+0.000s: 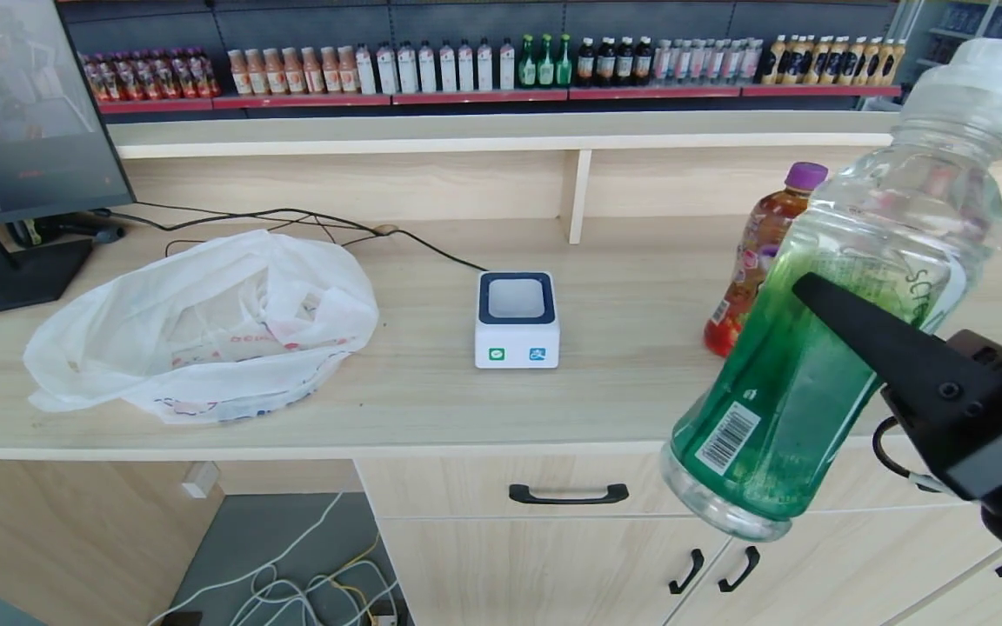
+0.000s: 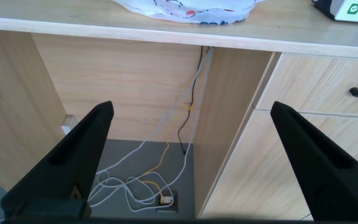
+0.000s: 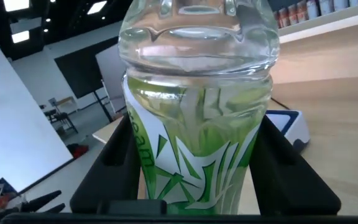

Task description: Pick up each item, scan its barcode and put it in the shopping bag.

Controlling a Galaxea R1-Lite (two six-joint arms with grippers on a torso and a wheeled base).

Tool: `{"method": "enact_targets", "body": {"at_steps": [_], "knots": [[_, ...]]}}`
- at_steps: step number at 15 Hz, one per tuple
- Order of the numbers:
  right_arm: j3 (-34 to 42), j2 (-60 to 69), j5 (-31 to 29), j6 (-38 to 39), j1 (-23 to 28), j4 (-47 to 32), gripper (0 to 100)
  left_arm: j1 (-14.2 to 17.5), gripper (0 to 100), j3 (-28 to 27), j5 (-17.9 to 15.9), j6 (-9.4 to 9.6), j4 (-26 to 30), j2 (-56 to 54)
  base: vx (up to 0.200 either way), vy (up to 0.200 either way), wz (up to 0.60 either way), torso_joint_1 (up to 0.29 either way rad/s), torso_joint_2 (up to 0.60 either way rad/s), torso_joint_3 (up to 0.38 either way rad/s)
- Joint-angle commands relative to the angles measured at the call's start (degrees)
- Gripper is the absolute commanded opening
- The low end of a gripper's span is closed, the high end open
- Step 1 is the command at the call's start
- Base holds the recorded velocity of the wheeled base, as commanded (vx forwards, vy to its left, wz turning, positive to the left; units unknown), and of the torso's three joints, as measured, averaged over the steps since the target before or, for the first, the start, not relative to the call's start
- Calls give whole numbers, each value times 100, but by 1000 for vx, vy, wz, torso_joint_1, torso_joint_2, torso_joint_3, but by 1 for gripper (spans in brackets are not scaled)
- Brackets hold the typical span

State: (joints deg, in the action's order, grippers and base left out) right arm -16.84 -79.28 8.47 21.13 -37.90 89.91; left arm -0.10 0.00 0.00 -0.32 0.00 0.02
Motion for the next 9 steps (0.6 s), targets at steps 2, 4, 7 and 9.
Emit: {"method": "enact_targets", "body": {"at_steps": [2, 4, 7, 9], "knots": [[-672, -501, 585, 392, 2, 9, 0, 1, 100, 0, 0, -3, 0, -2, 0, 0, 0, 0, 0, 0], [-953, -598, 1086, 586, 2, 9, 0, 1, 100, 0, 0, 5, 0, -2, 0, 0, 0, 0, 0, 0], [-1120, -642, 1376, 990, -7, 9, 0, 1, 100, 0, 0, 5, 0, -2, 0, 0, 0, 0, 0, 0], [-1278, -642, 1385, 1324, -7, 9, 0, 1, 100, 0, 0, -3, 0, -2, 0, 0, 0, 0, 0, 0]]}}
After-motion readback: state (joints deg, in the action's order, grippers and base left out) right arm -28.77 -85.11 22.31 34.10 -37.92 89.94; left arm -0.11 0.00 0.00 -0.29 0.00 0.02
